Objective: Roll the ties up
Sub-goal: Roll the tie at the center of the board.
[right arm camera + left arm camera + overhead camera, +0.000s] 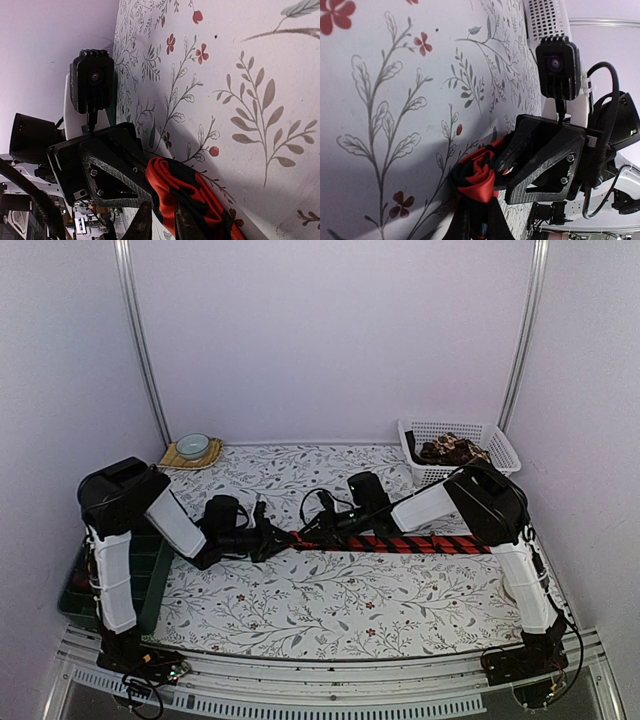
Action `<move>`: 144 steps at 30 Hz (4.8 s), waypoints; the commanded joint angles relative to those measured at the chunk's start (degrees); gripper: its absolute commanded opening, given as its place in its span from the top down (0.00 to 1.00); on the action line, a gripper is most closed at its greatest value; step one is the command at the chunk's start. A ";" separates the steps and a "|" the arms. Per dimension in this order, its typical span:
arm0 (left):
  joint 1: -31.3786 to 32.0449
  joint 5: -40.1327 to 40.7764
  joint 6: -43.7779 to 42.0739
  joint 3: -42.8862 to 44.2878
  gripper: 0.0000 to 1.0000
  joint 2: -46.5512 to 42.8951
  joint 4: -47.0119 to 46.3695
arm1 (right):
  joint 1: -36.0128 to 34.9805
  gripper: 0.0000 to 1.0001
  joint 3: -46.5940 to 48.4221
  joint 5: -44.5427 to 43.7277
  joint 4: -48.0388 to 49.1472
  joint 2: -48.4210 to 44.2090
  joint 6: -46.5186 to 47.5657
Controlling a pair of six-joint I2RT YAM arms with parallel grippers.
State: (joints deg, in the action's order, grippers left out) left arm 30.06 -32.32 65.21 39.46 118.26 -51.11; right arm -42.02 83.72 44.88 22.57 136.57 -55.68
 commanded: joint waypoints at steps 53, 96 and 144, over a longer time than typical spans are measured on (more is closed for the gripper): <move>13.45 70.89 -45.00 46.23 1.00 2.17 100.10 | 6.34 0.43 -17.81 -16.66 -22.38 -32.48 24.13; 15.64 77.06 -35.50 51.51 1.00 5.14 99.62 | 6.95 0.46 -13.73 -16.98 -23.71 -14.82 22.66; 21.65 79.52 -43.08 60.91 0.93 17.88 102.38 | 6.94 0.48 -13.94 -16.28 -23.71 -14.67 22.44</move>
State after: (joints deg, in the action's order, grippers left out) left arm 50.74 50.04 23.92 99.61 134.69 52.49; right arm -35.18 69.76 28.56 -0.16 117.71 -32.82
